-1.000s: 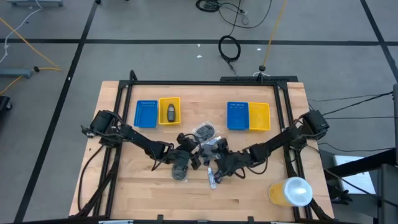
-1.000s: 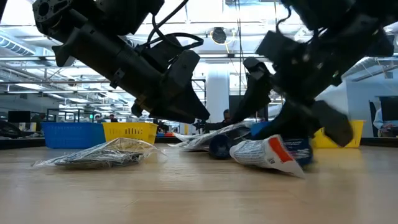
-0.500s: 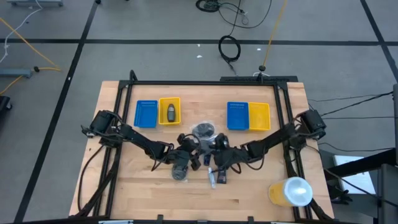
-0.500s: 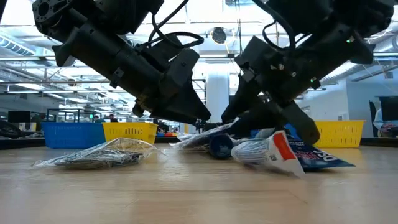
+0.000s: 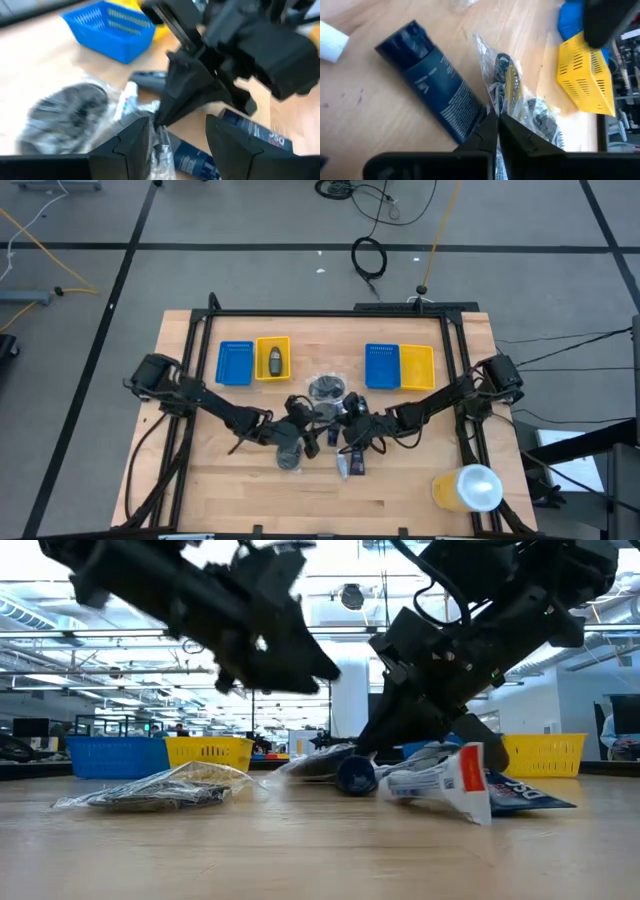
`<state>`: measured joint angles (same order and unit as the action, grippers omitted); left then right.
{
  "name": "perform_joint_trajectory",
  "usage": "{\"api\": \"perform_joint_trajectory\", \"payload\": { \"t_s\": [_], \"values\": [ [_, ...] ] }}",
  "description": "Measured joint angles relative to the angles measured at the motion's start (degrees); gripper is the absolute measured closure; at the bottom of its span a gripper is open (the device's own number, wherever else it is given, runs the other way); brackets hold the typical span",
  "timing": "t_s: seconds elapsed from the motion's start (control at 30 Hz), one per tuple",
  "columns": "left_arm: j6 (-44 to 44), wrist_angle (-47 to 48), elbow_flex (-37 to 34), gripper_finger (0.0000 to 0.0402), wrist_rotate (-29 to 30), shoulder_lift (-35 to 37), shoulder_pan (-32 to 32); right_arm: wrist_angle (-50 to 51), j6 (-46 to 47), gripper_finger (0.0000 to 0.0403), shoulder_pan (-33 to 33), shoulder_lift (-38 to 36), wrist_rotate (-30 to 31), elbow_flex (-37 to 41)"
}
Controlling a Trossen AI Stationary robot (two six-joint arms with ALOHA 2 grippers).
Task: Pick & Place Travel size toiletries
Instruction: Put the black hairbrush into the right blue bin
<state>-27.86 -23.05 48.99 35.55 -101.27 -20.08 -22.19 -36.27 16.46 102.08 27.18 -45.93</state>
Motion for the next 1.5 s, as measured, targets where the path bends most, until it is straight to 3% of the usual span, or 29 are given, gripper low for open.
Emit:
{"api": "perform_joint_trajectory", "payload": {
  "t_s": [0.27, 0.43, 0.57, 0.77, 0.87, 1.13, 1.5],
  "values": [
    [0.5, 7.4, 0.0, 0.0211, 18.0, 3.3, -5.5, 0.3, -2.0, 0.0402, 6.0, -3.7, 13.4, 0.0],
    [0.4, 8.1, 0.0, 0.0211, 20.4, 3.0, -6.4, 8.4, 0.7, 0.0402, 8.4, -11.2, 24.7, 0.0],
    [0.4, 8.2, 0.0, 0.0211, 20.5, 3.0, -6.3, 24.9, 13.8, 0.0402, 7.6, -19.5, 29.8, 0.0],
    [0.4, 8.3, 0.0, 0.0211, 20.5, 3.0, -6.2, 55.8, 45.7, 0.0403, 3.5, -29.5, 29.9, 0.0],
    [0.4, 8.3, 0.0, 0.0211, 20.5, 3.0, -6.2, 62.0, 55.6, 0.0403, 1.4, -30.5, 29.9, 0.1],
    [-0.6, 8.3, 0.0, 0.0211, 19.9, 3.0, -5.4, 51.2, 56.5, 0.0403, -7.0, -26.1, 29.3, 2.4],
    [-0.7, 8.3, 0.0, 0.0211, 19.5, 3.0, -5.5, 50.2, 55.1, 0.0401, -14.6, -21.8, 18.2, 2.4]
  ]
}}
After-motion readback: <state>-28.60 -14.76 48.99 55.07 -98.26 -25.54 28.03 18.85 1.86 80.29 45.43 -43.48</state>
